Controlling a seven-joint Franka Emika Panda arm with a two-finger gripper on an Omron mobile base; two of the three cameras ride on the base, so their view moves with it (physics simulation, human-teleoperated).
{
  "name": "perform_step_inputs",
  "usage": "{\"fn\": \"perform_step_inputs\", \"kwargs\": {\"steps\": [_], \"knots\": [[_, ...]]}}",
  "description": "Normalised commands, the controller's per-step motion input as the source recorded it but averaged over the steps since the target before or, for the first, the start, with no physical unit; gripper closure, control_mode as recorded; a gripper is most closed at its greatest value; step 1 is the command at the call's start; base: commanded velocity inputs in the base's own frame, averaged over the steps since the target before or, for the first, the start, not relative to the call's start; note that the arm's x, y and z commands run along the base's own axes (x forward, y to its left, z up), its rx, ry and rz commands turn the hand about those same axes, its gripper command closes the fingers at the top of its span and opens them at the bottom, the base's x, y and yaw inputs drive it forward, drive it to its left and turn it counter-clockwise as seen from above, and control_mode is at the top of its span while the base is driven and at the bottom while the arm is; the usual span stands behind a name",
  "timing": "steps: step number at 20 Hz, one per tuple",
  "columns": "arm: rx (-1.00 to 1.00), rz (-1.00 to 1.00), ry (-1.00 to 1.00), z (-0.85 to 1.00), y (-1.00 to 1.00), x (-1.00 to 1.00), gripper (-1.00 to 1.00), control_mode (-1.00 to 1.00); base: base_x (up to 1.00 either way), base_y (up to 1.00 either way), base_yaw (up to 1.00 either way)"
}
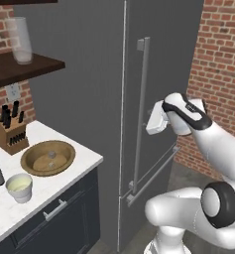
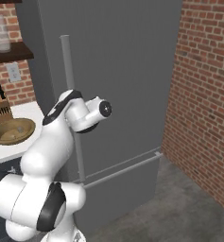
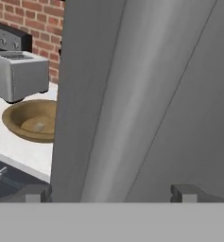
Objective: Grab a lemon wedge from the fridge and one ice cube from the ice bowl, and put them in the glass of lemonade.
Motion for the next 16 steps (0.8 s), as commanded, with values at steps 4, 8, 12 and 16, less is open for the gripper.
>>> {"fn": "perform_step_inputs", "kwargs": {"steps": [4,8,12,16], "knots": [[0.06,0.12,0.00,-0.21,-0.01,0.08,-1.00,-1.00,0.00,0.00,0.00],[0.04,0.12,0.02,0.00,0.00,0.00,-1.00,-1.00,0.00,0.00,0.00],[0.08,0.05,-0.05,0.00,0.00,0.00,-1.00,-1.00,0.00,0.00,0.00],[0.11,0.00,-0.03,0.51,0.03,0.01,-1.00,-1.00,0.00,0.00,0.00]]}}
